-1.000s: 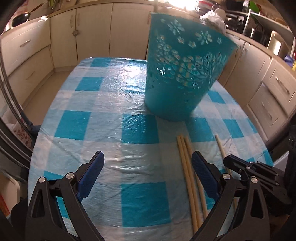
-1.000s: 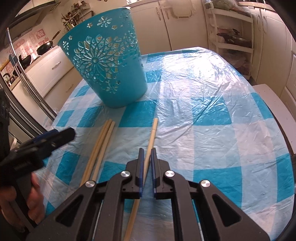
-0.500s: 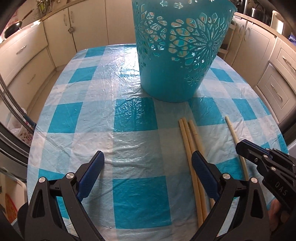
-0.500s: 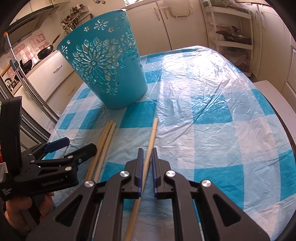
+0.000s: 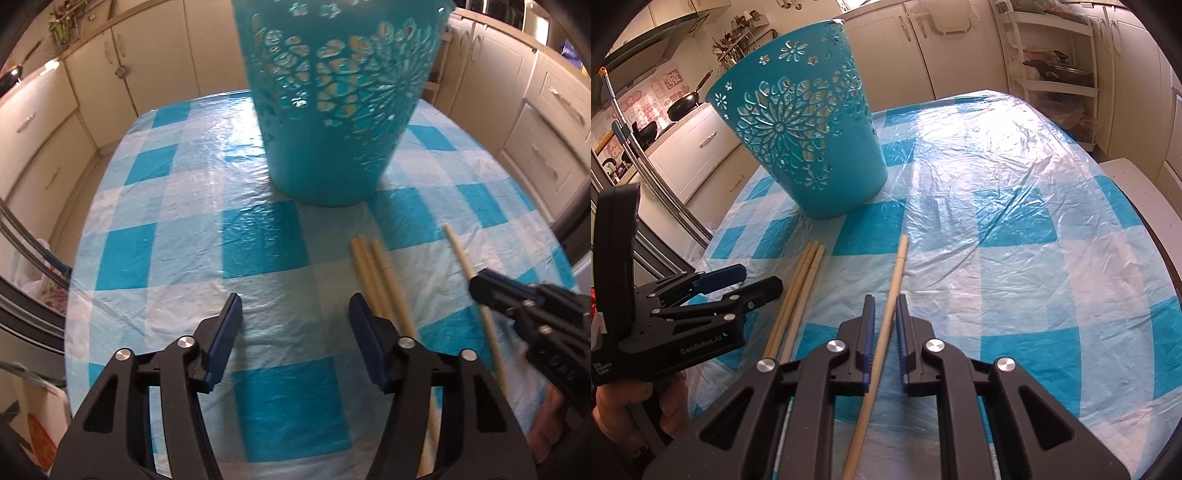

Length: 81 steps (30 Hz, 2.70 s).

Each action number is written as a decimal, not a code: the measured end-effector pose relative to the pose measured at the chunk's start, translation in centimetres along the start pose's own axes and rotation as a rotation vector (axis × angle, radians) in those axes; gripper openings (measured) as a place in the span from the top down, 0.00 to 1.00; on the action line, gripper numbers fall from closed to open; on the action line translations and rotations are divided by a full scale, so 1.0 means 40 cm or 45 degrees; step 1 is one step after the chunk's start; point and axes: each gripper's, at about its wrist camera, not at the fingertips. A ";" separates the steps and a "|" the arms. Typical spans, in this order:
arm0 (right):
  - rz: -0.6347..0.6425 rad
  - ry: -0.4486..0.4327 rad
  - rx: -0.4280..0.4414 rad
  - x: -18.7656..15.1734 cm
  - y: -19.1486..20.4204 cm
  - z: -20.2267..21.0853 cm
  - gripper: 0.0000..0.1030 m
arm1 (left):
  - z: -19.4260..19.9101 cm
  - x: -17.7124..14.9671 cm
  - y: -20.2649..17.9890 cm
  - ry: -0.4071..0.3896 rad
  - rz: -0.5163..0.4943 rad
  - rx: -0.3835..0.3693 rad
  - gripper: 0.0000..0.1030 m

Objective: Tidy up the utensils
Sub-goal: 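Grasp a wooden stick with the right tool while the left tool grasps another, then lift the stick in the left tool over the basket and drop it in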

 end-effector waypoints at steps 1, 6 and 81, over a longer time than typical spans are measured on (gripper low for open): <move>0.000 0.000 0.000 0.000 -0.001 0.000 0.88 | 0.004 0.001 -0.004 -0.004 0.005 -0.009 0.45; 0.000 0.000 0.001 0.000 -0.002 0.001 0.88 | -0.003 0.000 -0.030 0.007 0.004 0.009 0.44; 0.019 -0.006 0.043 0.034 -0.004 -0.029 0.78 | 0.371 0.482 -0.019 -1.087 0.193 -0.206 0.95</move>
Point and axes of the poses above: each gripper's, at about its wrist camera, not at the fingertips, and z roughly against the way its jaws point, y to its left, x to its top, and after that the axes turned 4 degrees about z, right-handed
